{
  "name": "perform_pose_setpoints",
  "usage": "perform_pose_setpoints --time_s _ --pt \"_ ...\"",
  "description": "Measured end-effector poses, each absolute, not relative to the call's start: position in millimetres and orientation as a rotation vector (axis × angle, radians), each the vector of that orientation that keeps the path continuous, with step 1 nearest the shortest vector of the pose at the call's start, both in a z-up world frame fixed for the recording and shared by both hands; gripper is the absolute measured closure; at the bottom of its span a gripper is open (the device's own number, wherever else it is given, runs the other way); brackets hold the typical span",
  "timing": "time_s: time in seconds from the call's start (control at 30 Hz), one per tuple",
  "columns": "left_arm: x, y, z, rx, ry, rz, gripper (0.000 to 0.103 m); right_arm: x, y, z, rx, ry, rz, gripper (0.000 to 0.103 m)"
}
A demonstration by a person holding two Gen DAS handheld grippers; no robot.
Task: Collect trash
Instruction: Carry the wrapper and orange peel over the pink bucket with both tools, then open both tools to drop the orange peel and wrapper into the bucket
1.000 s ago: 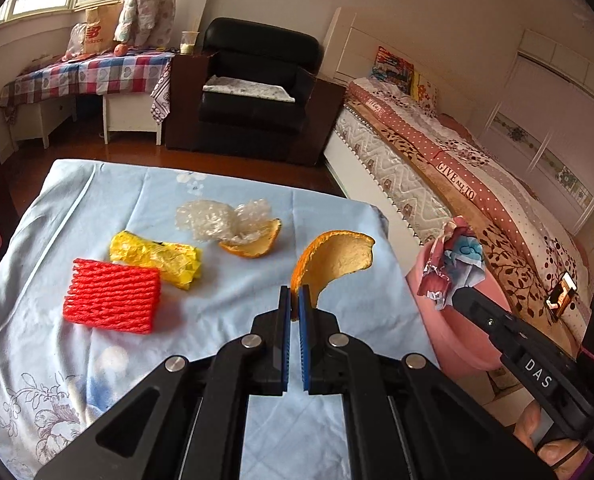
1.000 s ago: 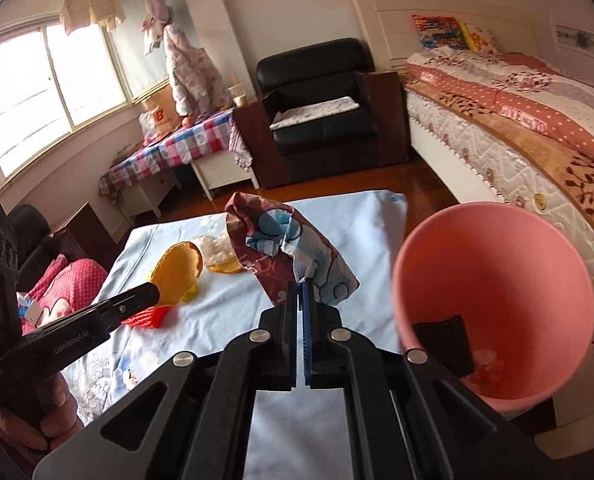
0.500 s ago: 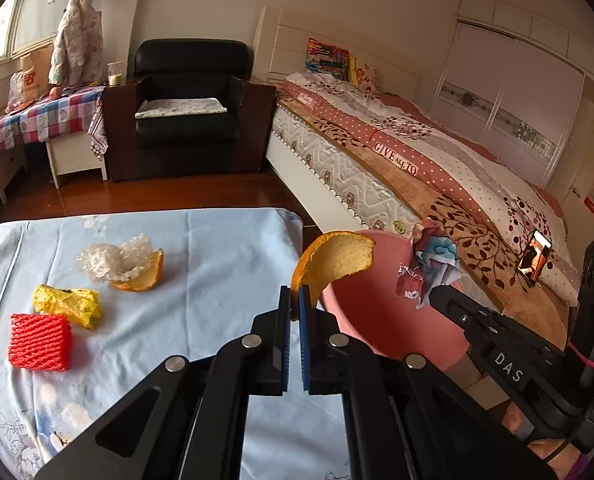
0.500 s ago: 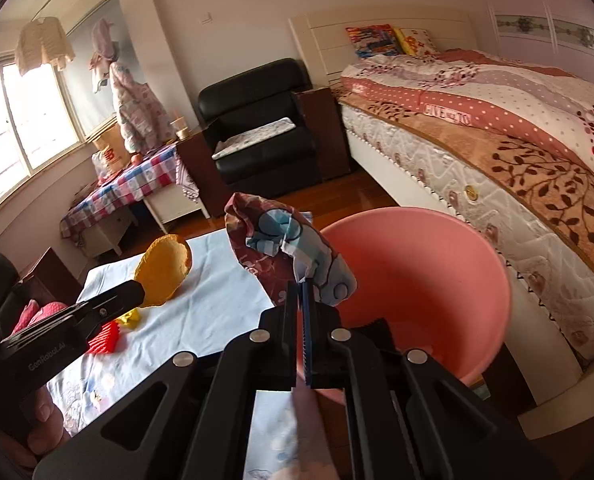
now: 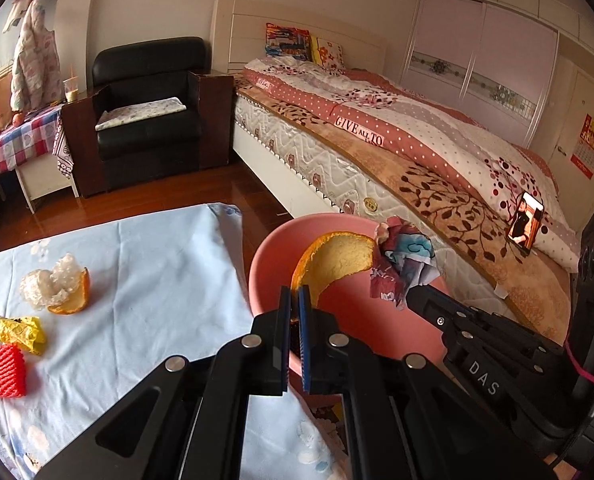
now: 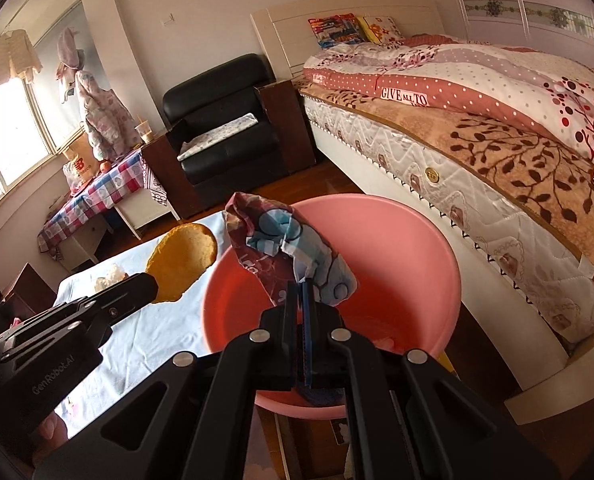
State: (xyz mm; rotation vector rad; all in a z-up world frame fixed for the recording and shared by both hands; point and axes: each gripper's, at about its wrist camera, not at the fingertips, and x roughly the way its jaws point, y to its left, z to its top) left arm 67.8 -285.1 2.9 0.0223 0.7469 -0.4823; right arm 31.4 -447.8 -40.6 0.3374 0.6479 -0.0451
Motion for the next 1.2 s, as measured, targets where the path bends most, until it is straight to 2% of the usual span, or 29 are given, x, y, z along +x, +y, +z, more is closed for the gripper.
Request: perform_pose_setpoints --time_s 0.5,1.2 --pt "81 -313 -28 0.096 0.816 -0.48 0.1 39 -455 -63 0.359 0.703 -0.068 0.1" --pt "82 -317 -32 0.102 0.817 -0.497 0.098 48 -456 -76 0.351 0.744 -0.087 0.1"
